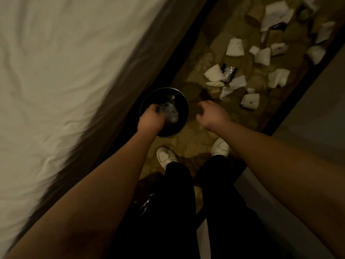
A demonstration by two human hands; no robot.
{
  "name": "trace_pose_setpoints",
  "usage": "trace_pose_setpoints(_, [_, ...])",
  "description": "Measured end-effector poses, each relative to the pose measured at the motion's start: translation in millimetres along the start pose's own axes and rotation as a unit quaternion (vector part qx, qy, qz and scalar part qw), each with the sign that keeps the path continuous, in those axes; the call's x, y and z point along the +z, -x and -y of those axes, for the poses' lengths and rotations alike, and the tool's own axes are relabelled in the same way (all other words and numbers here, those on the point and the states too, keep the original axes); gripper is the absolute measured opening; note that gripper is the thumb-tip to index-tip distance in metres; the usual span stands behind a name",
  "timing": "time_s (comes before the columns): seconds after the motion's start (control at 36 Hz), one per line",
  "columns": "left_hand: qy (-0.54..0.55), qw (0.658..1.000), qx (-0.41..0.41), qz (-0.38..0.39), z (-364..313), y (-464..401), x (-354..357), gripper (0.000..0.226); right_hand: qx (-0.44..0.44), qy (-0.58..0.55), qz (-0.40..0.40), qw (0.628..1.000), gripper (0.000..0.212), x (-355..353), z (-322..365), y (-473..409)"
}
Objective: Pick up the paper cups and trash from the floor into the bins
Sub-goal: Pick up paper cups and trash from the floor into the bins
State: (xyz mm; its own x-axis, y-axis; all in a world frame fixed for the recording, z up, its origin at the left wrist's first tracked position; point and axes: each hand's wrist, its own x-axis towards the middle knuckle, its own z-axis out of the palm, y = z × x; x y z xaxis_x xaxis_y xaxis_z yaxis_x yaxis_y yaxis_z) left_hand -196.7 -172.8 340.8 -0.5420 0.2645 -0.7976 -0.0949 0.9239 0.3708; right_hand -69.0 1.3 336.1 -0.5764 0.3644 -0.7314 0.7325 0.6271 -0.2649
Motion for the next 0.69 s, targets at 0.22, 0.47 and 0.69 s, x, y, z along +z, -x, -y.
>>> trace_pose_setpoints(0.22, [-0.189, 0.970, 0.146, 0.046, -76, 16, 25, 0.048, 0.003, 0.017, -0.031, 0.999, 0.057, -32, -59, 33])
trace_pose_setpoints(0.47, [-0.242, 0.957, 0.147, 0.069, -146, 1, 103, 0.052, 0.054, -0.016, -0.028, 0.998, 0.059, -47, -180, 21])
trace_pose_setpoints(0.69, [-0.299, 0.944, 0.108, 0.083, -187, -1, 156, 0.049, 0.118, -0.132, 0.003, 0.984, 0.057, -63, -262, 4])
